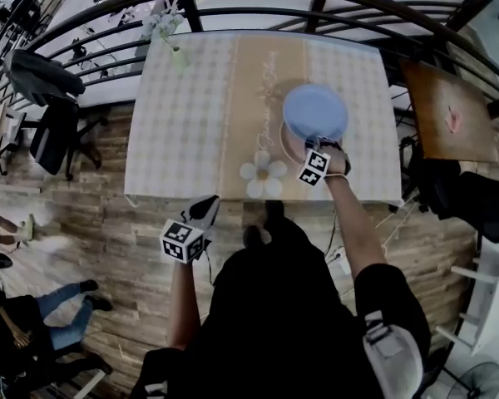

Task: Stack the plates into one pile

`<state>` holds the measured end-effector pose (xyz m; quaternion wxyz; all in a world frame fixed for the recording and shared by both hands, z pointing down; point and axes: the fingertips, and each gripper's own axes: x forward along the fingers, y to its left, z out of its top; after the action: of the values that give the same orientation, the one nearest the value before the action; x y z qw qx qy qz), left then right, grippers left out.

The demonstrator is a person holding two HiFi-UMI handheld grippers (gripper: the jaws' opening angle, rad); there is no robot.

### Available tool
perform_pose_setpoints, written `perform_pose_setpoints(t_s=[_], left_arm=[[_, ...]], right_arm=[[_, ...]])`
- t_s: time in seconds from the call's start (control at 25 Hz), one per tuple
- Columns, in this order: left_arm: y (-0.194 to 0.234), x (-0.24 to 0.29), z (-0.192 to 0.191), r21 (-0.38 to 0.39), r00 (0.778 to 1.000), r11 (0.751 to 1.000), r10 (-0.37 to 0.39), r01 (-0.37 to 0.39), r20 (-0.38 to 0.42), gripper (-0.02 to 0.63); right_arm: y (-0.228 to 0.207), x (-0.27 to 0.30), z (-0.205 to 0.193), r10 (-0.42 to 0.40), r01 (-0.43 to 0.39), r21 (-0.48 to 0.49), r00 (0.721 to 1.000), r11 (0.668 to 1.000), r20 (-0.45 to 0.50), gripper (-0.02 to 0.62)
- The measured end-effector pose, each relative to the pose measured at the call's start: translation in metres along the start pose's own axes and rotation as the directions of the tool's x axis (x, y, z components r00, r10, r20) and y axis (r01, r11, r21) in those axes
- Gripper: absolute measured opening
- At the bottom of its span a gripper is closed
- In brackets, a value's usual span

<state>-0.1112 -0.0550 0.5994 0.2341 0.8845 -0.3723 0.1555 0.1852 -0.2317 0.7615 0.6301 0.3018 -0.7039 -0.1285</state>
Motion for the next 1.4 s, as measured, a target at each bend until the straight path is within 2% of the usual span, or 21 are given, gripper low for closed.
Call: perform_pose_setpoints(t_s=[0.4,0.84,1.0,1.4], left_arm=[[-0.013,-0.014,-0.010,0.042,0.998,0.997,-0.062,0.063,-0.008,0.002],[-0.026,-0.019,-0.021,0.072,0.996,0.993,-0.093,0.094,-0.018,0.002],[-0.021,-0.031,-0.025,0.071,0.998,0.995,-0.067,0.068,-0.022,0.002],[-0.018,-0.032,-0.033,0.049,0.999,0.998,-0.041,0.042,-0.021,0.002]], right_arm=[[0.042,-0.027,-0.014,-0.014,0.015,0.059,0.999,0.998,-0.029,0.025],[0.078,-0.033,-0.020,0.010,-0.008,0.063,0.999,0.998,-0.036,0.028],[0.085,-0.027,-0.006,0.026,-0.025,0.058,1.000,0.998,-0.013,0.028],[0.090,-0.016,-0.010,0.051,-0.049,0.063,0.998,0.997,-0.027,0.031]])
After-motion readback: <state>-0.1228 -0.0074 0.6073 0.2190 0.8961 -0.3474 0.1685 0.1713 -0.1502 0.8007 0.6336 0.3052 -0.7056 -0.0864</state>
